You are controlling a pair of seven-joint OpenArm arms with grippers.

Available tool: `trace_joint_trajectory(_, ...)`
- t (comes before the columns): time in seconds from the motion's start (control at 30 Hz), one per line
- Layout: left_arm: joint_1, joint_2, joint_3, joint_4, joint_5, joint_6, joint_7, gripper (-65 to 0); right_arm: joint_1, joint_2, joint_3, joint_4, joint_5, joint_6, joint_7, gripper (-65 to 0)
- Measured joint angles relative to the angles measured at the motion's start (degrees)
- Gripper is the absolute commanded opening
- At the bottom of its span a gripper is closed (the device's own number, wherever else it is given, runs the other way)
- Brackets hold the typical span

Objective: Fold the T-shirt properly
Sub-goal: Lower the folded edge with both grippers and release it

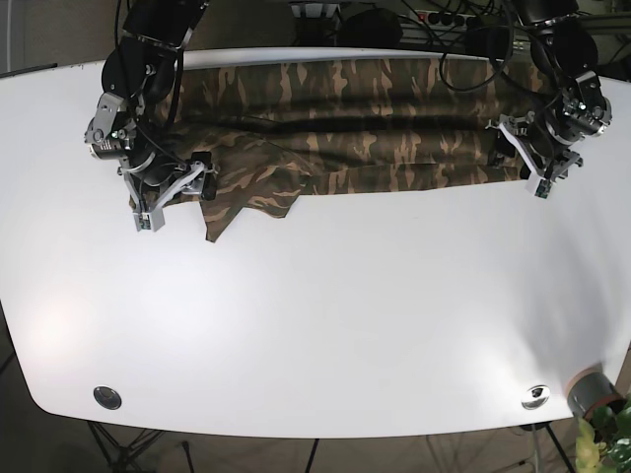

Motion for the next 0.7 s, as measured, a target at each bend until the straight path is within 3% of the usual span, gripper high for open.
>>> trace_joint_trajectory(0.7,0.4,-0.4,-0.3,-7.0,-1.0,0.2,-4.4,-29.2,12.9,0.5,-0.4,-18.1,0.9,0.48,1.1,-25.7)
